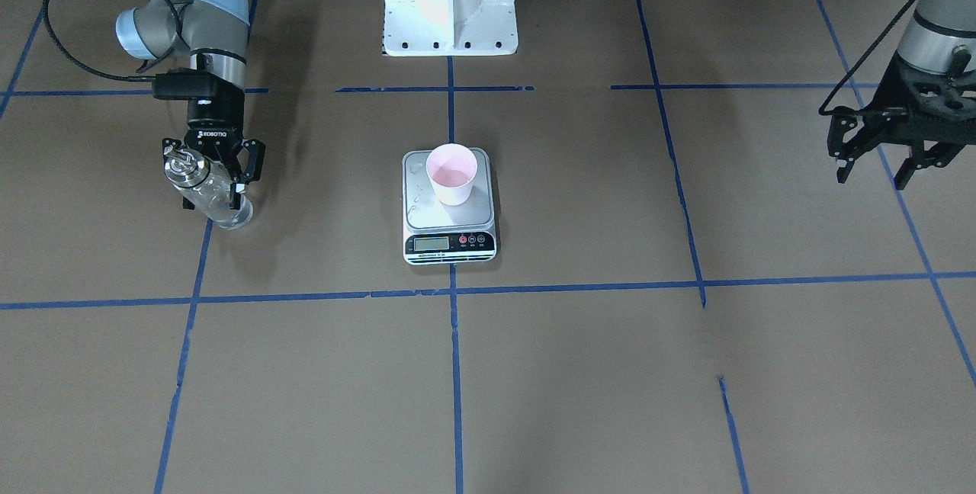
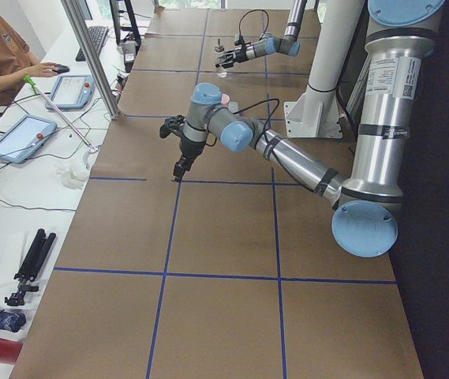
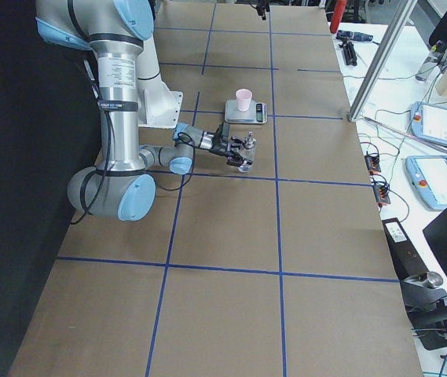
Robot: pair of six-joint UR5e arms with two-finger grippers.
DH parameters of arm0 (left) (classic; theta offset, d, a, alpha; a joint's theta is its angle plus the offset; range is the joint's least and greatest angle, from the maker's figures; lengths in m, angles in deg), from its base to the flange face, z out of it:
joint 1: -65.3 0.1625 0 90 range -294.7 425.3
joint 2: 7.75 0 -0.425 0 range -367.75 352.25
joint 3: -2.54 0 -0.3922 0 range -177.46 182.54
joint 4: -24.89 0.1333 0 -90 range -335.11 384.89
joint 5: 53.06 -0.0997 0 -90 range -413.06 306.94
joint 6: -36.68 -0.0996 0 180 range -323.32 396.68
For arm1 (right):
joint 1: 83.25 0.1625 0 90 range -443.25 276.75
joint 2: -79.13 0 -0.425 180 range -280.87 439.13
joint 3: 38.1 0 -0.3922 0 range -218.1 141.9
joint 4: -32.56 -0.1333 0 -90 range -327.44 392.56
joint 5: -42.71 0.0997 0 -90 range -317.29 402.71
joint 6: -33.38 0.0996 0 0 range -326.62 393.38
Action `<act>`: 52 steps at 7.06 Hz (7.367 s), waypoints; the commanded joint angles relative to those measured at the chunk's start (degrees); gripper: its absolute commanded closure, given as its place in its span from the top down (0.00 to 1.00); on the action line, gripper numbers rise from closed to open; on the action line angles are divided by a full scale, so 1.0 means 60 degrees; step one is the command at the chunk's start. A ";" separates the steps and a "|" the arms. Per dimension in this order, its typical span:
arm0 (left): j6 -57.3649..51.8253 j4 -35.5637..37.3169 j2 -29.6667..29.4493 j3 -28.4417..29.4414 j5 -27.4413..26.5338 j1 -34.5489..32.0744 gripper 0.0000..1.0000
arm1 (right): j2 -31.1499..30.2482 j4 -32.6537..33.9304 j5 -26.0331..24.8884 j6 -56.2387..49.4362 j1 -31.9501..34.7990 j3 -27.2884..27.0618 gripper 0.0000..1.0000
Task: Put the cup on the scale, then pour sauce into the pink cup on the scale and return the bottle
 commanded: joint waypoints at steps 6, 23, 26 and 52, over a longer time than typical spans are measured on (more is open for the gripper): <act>0.0000 0.0008 0.0000 -0.0096 -0.0016 0.0000 0.71 | 0.0011 -0.0015 -0.0052 0.0453 -0.0006 0.0314 1.00; 0.0014 0.0037 0.0088 -0.0258 -0.0002 -0.0015 0.72 | -0.2067 -0.2967 0.0267 0.0150 -0.1354 0.0197 1.00; 0.0029 0.0037 0.0059 -0.0199 -0.0002 0.0000 0.72 | -0.2932 -0.4832 0.0911 -0.0877 -0.1311 0.0446 1.00; -0.3693 -0.0139 -0.0131 0.4107 0.4115 -0.4014 1.00 | -0.0652 0.6466 1.7262 -1.0970 1.1844 0.0343 1.00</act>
